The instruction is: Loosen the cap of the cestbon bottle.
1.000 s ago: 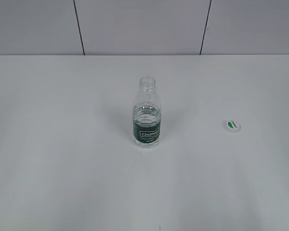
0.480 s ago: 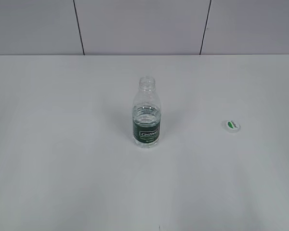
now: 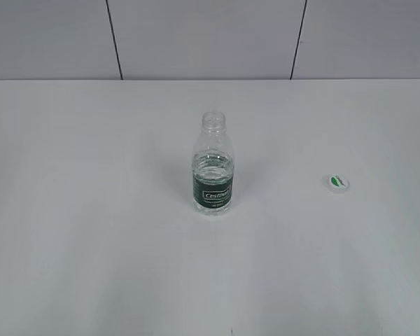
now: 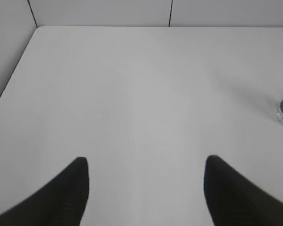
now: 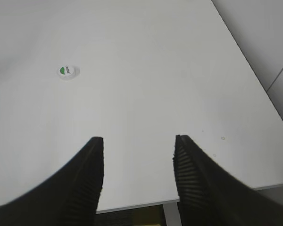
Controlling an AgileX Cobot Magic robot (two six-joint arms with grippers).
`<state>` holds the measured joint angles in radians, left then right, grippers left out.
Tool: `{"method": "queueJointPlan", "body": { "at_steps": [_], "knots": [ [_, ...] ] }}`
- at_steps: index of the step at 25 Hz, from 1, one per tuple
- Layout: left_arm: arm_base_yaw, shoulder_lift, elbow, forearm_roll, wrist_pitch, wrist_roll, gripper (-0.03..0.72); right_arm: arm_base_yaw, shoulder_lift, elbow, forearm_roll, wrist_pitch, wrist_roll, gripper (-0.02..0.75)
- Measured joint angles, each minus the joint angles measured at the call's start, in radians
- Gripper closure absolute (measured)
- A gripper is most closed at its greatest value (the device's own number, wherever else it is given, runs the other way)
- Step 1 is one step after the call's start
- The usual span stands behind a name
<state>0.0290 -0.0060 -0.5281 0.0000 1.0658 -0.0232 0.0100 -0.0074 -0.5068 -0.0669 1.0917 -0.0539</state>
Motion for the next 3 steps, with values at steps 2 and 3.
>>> {"method": "queueJointPlan", "body": {
  "at_steps": [2, 3],
  "knots": [
    [0.001, 0.0, 0.0, 0.0, 0.0, 0.0, 0.221, 0.0, 0.0, 0.0, 0.0, 0.0, 0.0, 0.365],
    [0.001, 0.0, 0.0, 0.0, 0.0, 0.0, 0.225, 0.0, 0.0, 0.0, 0.0, 0.0, 0.0, 0.365]
  ]
}}
